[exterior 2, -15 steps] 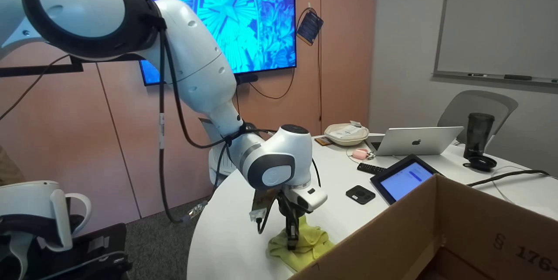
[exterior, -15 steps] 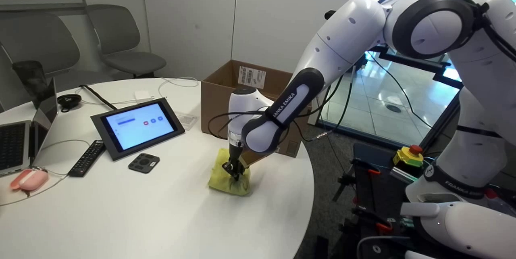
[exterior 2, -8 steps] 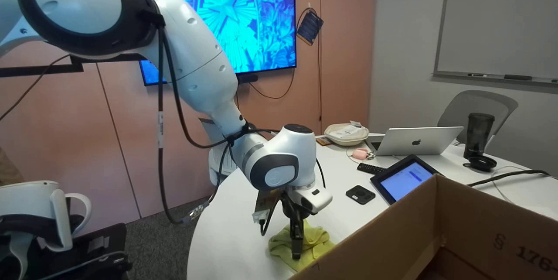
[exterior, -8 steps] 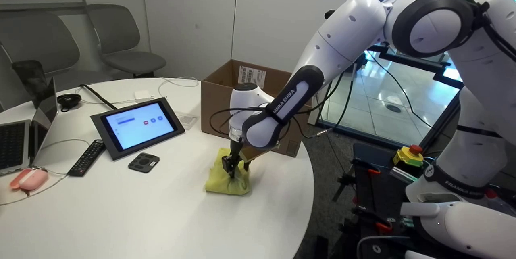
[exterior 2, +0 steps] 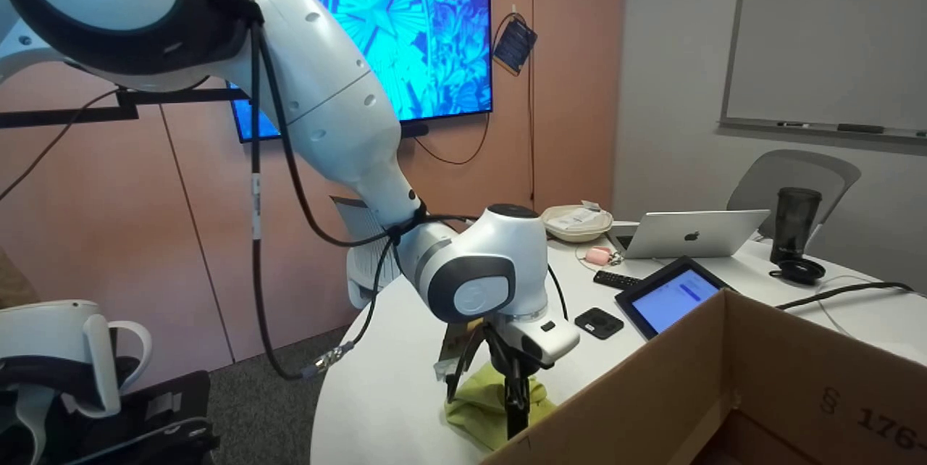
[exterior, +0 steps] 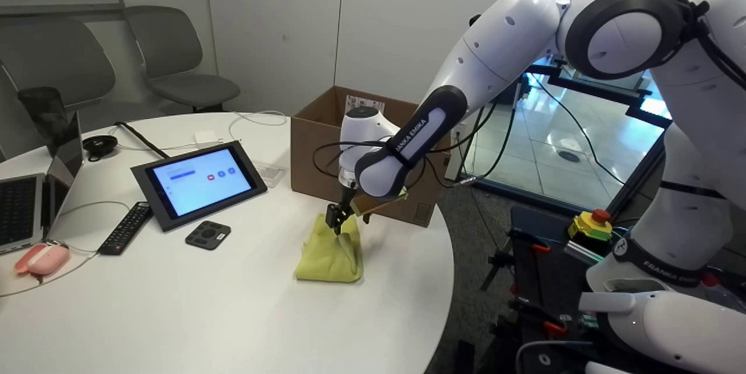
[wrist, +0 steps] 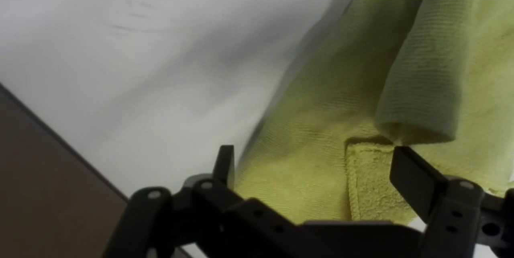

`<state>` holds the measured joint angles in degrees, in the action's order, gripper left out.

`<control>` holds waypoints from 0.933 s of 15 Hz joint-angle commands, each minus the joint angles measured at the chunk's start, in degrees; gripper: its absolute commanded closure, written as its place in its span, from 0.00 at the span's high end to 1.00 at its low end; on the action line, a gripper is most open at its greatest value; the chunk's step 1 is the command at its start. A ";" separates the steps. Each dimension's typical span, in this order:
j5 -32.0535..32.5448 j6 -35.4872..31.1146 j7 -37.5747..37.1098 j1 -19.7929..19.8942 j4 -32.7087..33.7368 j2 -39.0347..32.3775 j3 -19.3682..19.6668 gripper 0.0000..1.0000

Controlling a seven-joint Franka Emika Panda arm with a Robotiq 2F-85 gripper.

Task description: Put the marker on the towel, fold the towel, and then put the folded towel in the box

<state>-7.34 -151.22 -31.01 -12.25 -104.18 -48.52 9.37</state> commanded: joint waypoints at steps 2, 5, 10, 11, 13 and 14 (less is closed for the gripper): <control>0.34 -0.58 -2.11 -0.42 -1.47 1.00 1.32 1.00; 0.10 -0.51 -2.24 0.22 -0.99 0.12 1.11 1.00; -1.02 -0.95 -1.90 2.40 0.46 -2.03 0.19 1.00; -1.20 -0.88 -2.11 2.81 0.83 -2.47 0.20 1.00; -1.75 -0.79 -2.02 4.13 1.76 -3.41 -0.24 1.00; -2.06 -0.93 -2.09 4.60 2.27 -3.93 -0.40 1.00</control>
<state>-7.65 -151.32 -32.81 -9.45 -104.10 -50.75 9.96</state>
